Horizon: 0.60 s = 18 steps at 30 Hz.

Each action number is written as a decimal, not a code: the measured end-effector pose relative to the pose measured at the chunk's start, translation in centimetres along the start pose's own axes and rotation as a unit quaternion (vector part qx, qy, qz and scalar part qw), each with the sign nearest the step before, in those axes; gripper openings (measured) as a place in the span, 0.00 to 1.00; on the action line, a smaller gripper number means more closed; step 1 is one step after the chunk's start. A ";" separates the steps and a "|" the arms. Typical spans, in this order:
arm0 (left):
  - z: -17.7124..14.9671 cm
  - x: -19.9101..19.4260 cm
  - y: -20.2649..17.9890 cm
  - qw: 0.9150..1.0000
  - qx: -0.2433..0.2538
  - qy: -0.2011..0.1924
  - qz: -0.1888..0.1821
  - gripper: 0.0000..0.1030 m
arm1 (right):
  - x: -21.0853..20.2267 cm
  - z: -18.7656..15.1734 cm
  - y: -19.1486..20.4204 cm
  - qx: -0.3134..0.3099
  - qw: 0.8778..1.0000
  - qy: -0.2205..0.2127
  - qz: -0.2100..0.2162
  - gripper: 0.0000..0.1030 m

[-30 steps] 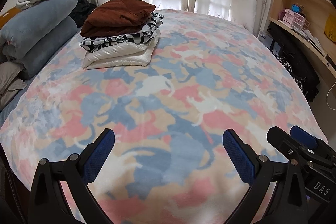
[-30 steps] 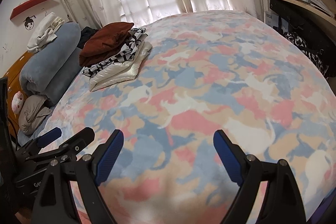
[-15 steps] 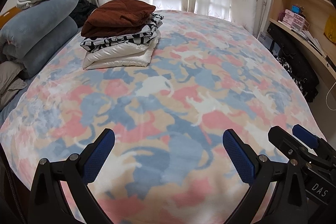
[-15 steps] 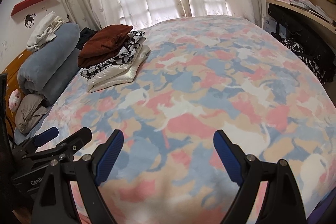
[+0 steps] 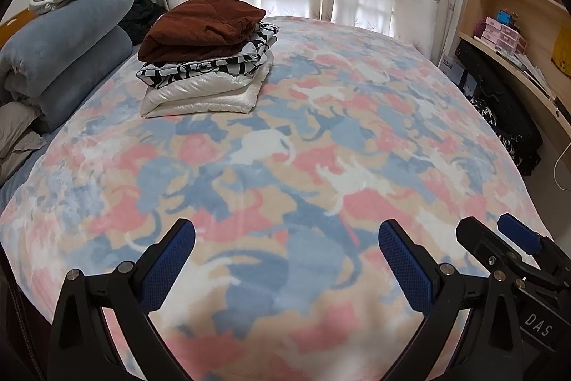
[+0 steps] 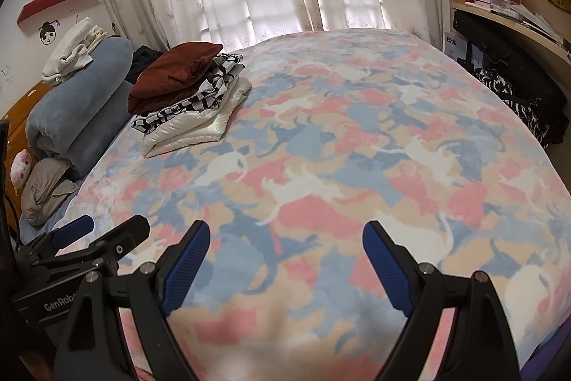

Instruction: Fold large clothes

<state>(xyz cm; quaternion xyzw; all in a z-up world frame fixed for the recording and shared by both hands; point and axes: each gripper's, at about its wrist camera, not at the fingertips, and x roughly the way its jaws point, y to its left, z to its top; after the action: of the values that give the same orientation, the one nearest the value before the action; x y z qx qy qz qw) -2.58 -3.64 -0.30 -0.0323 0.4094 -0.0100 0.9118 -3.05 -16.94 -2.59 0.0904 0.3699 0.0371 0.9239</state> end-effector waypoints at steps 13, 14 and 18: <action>0.1 0.2 0.2 1.000 0.001 0.001 -0.001 0.99 | 0.1 -0.1 0.0 0.000 1.000 0.000 -0.001 0.85; 0.1 0.2 0.2 1.000 0.002 0.001 -0.001 0.99 | 0.1 -0.1 0.0 0.000 1.000 0.001 0.000 0.85; 0.1 0.2 0.3 1.000 0.002 0.002 -0.001 0.99 | 0.3 -0.2 -0.4 0.002 1.000 0.003 0.001 0.85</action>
<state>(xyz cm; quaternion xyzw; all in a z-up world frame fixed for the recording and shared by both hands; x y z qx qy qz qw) -2.40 -3.38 -0.39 -0.0308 0.4113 -0.0114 0.9109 -2.95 -17.25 -3.06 0.0923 0.3730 0.0374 0.9225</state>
